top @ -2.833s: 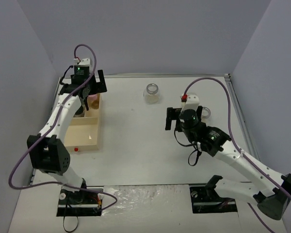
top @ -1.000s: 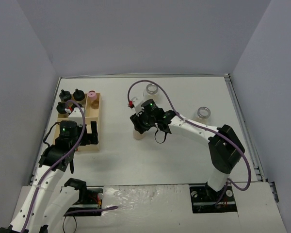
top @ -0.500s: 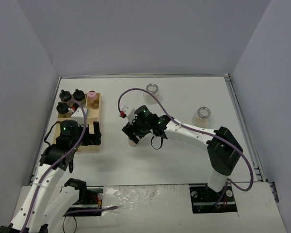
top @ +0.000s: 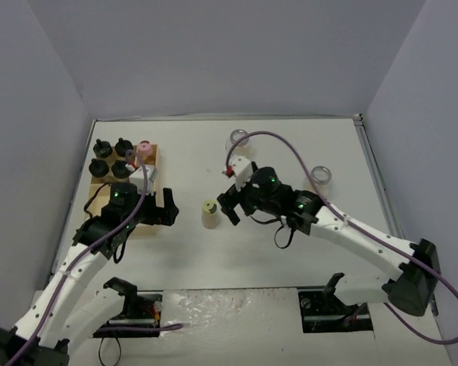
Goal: Organize the condiment bottles
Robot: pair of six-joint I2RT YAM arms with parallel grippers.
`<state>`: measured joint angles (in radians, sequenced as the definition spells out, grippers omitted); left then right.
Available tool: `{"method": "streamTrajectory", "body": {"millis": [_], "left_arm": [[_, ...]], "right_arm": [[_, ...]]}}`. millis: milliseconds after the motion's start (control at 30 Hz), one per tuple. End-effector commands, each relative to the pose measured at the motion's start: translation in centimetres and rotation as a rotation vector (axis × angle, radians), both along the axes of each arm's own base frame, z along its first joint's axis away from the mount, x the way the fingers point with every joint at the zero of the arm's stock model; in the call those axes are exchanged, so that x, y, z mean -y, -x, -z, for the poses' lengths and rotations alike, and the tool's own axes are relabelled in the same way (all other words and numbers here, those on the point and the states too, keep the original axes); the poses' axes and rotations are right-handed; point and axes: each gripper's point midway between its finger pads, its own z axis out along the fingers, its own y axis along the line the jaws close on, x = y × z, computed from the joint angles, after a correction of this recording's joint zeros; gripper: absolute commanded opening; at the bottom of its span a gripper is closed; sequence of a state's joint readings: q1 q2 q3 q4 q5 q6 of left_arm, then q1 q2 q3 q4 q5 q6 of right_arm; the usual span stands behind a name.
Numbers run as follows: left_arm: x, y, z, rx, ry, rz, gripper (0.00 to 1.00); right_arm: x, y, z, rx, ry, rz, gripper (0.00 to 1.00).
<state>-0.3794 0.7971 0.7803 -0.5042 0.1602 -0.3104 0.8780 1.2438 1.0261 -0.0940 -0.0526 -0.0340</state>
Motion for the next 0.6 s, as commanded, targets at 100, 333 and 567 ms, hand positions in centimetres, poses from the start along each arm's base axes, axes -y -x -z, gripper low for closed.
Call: {"method": "streamTrajectory", "body": {"millis": [100,333,567], "left_arm": [[7.0,-3.2,-3.6,0.043,0.129,-0.085,0.97],[12.5,-4.9,-2.0,0.042,0.074,-0.099,0.97],[13.9,-6.2,1.6,-0.006,-0.081,-0.119,0.97]], "right_arm": [[9.5,-1.1,-3.8,0.049,-0.154,0.466,1.0],[12.7,0.4,-4.4,0.058,-0.257,0.557,1.0],[13.2,1.5,-3.6,0.034,-0.287,0.554,1.0]]}}
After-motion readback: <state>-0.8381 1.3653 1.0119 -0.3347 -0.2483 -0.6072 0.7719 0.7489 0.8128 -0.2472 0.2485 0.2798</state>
